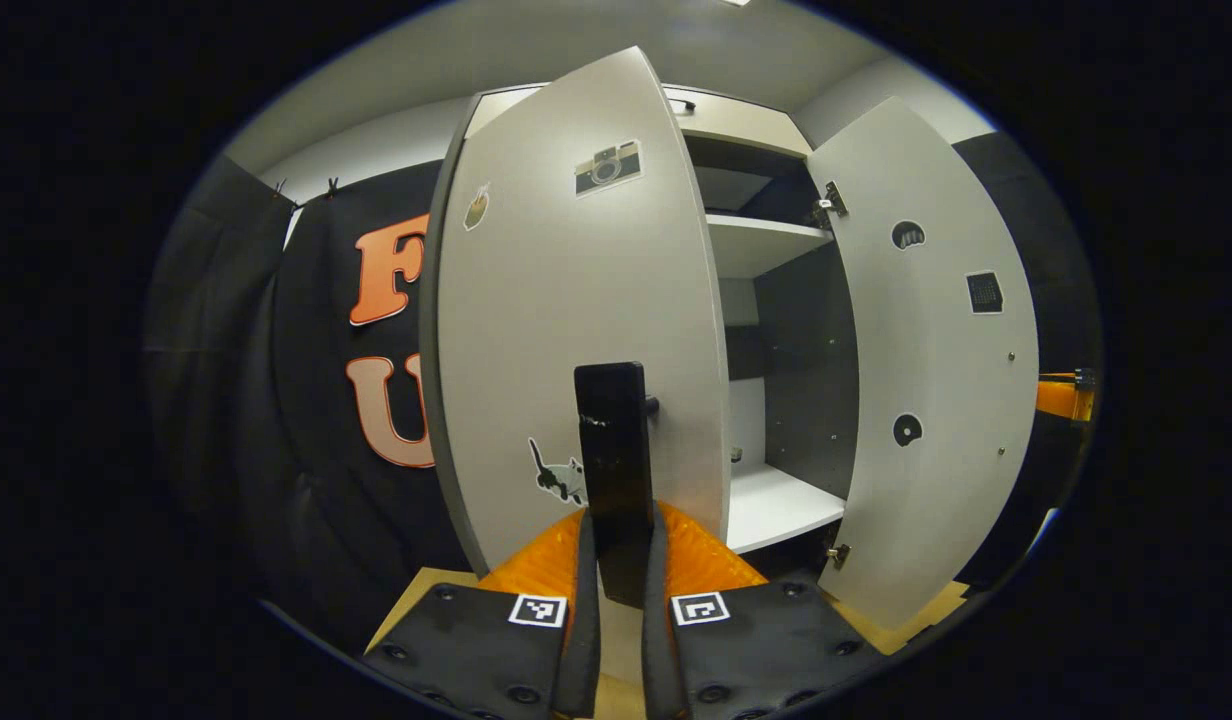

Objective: Open the right door of the double-door shoe cabinet with the right hand, and open the left door with the left hand.

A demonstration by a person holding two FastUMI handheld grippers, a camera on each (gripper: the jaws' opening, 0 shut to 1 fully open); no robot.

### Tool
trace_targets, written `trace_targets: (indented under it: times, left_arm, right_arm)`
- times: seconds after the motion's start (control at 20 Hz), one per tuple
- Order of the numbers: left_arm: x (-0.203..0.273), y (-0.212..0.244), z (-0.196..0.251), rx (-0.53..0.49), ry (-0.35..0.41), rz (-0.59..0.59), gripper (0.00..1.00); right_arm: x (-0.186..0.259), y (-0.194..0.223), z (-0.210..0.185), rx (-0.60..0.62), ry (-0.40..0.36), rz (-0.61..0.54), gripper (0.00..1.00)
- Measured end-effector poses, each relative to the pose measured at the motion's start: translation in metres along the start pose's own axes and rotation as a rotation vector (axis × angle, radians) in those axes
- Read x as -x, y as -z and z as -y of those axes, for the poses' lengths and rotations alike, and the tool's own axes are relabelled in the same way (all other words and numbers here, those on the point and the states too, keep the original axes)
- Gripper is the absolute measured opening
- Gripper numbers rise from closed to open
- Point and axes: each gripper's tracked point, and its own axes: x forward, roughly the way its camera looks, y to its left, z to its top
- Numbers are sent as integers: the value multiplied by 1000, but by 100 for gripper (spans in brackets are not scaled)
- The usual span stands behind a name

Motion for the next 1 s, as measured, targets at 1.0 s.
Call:
trace_targets:
  times: [1.0]
  left_arm:
    - [34,-3,-86,-33,-269,33,12]
  right_arm:
    - [19,-19,-90,-16,-148,56,73]
